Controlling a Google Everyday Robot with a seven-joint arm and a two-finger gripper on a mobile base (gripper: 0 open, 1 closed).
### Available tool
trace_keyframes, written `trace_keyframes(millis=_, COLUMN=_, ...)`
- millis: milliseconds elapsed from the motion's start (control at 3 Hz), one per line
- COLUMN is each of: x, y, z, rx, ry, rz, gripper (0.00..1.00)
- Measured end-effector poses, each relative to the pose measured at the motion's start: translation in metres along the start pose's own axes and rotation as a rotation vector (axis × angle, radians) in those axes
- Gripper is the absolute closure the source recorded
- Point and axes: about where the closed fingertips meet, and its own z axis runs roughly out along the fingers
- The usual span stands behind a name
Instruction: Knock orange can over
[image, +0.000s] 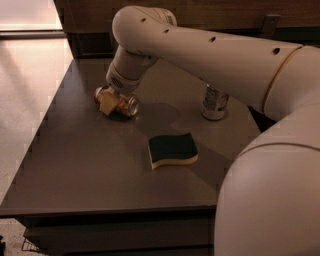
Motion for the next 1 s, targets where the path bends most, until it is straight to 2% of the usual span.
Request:
trace_keyframes(millis=333, x=0.0000, y=0.0010, z=0.0012, rx=-0.002, ry=0.002, rz=-0.001, gripper=0.39)
trace_keyframes(millis=667, x=-0.0004, y=0.0011, z=0.0007, rx=-0.002, ry=0.002, rz=-0.001, gripper=0.08)
trace_keyframes(millis=1000, x=-0.0004, y=0.0011, z=0.0007, rx=-0.002, ry=0.002, rz=-0.001, gripper=0.00)
